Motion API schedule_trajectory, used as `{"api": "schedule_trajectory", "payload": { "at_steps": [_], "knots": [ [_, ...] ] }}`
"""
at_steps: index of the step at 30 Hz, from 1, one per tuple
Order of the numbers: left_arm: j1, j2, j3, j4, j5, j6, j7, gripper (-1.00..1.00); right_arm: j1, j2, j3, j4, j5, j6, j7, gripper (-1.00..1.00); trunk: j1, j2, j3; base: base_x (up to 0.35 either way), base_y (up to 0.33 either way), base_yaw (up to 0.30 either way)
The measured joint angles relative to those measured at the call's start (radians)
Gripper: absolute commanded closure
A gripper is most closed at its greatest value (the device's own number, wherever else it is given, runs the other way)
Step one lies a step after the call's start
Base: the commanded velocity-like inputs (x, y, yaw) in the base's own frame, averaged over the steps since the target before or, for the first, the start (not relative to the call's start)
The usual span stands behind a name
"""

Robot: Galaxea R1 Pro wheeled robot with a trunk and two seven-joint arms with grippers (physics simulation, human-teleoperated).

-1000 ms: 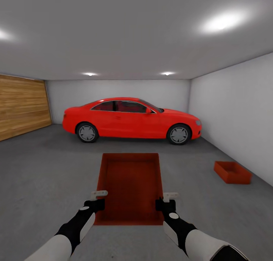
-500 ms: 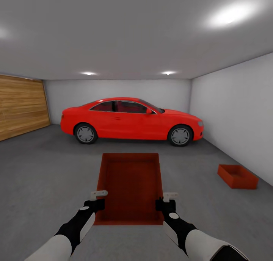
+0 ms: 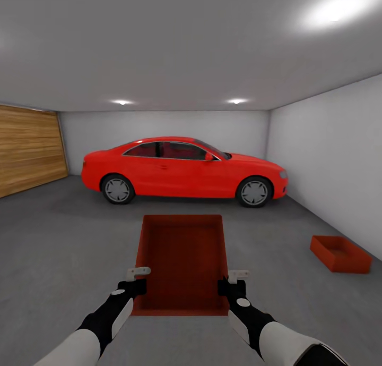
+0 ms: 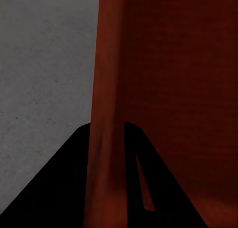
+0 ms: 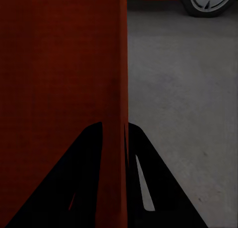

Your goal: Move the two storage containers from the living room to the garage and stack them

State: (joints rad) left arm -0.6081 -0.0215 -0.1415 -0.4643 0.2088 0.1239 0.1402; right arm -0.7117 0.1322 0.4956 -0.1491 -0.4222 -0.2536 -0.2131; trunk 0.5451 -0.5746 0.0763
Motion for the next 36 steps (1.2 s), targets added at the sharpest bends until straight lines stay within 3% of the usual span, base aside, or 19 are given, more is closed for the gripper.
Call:
{"api": "schedule_trajectory", "payload": {
  "at_steps": [36],
  "knots": [
    [0.000,0.001,-0.001,0.000,0.001,0.000,0.000,1.00,0.000,0.000,0.000,-0.001,0.000,0.000,-0.001,1.00,0.000,0.000,0.000,0.321,0.000,0.000]
  ]
}}
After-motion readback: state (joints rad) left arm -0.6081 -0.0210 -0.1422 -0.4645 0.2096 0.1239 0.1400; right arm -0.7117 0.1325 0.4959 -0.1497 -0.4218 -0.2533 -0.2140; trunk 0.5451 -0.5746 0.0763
